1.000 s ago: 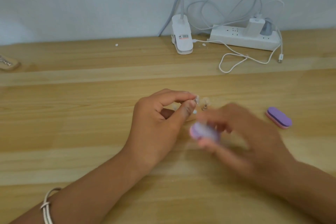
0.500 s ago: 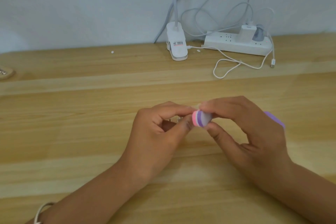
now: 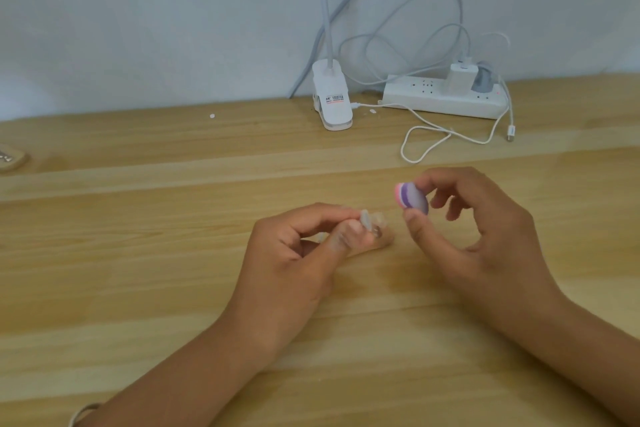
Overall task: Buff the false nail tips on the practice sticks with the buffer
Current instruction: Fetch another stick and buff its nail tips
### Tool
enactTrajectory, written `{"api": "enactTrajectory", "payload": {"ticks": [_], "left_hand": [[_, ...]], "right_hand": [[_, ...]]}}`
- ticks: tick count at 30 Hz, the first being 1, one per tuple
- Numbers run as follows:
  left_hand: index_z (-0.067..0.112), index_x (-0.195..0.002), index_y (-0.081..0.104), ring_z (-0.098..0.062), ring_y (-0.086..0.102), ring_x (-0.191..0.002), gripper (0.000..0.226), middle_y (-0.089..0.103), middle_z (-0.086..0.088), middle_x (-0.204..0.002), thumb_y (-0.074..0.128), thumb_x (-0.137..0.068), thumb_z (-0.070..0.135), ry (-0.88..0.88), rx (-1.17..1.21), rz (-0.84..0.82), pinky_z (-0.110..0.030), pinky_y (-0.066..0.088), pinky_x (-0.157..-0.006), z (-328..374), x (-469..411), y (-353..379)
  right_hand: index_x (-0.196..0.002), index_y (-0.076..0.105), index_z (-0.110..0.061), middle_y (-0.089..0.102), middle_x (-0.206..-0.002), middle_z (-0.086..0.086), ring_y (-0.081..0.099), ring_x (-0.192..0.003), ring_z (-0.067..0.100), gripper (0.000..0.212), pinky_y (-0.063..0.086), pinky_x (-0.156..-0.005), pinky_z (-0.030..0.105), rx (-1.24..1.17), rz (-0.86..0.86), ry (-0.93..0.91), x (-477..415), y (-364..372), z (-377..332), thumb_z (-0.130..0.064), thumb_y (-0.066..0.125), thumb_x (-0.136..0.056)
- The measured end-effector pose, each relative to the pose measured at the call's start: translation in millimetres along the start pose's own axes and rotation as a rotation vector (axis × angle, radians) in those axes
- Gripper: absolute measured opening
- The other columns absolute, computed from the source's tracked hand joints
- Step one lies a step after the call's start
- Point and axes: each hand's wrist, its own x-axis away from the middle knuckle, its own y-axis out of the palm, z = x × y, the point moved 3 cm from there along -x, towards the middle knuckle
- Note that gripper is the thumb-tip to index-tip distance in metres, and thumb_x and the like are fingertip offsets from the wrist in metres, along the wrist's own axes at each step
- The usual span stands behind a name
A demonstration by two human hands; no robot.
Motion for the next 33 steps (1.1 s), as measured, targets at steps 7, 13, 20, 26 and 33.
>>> {"api": "enactTrajectory", "payload": {"ticks": [7,13,20,26,33], "left_hand": [[0.02,-0.088,0.066,-0.007,0.028,-0.04,0.014,0.075,0.007,-0.092,0.06,-0.093,0.009,0.031,-0.214,-0.105,-0.012,0.026,-0.041,-2,6,6],[0.018,-0.092,0.059,-0.006,0.029,-0.04,0.015,0.074,0.003,-0.092,0.057,-0.095,0.003,0.04,-0.231,-0.132,-0.012,0.026,-0.041,-4,5,6],[0.018,-0.091,0.058,-0.003,0.031,-0.039,0.014,0.074,-0.001,-0.087,0.06,-0.094,0.005,0.034,-0.161,-0.107,-0.011,0.026,-0.041,-2,4,5],[0.018,-0.086,0.059,0.003,0.041,-0.039,0.004,0.074,-0.002,-0.083,0.06,-0.088,0.015,0.028,-0.058,-0.06,-0.008,0.03,-0.041,2,2,3],[0.027,-0.094,0.058,0.0,0.04,-0.048,0.02,0.055,0.016,-0.076,0.072,-0.08,0.026,0.415,-0.875,0.161,-0.013,0.034,-0.044,16,5,-5]], "right_hand": [[-0.094,0.067,-0.016,0.061,-0.091,-0.001,0.051,-0.092,0.027,0.019,0.03,-0.081,0.036,0.61,-0.272,0.099,-6,-1,19,-0.029,0.06,-0.082],[-0.105,0.073,-0.018,0.059,-0.117,-0.005,0.049,-0.116,0.014,0.03,0.034,-0.102,0.017,0.091,-0.23,-0.206,0,-1,-14,-0.038,0.064,-0.085],[-0.093,0.078,-0.022,0.058,-0.125,-0.007,0.043,-0.125,0.014,0.019,0.04,-0.104,0.03,0.011,-0.209,-0.211,-6,-1,-22,-0.036,0.065,-0.088],[-0.101,0.073,-0.031,0.056,-0.137,-0.004,0.039,-0.138,0.02,0.022,0.025,-0.115,0.022,-0.007,-0.27,-0.224,-15,0,-27,-0.042,0.067,-0.083],[-0.099,0.078,-0.024,0.058,-0.134,-0.008,0.039,-0.139,0.017,0.02,0.025,-0.115,0.019,0.029,-0.322,-0.205,-39,-4,-17,-0.036,0.076,-0.084]]}}
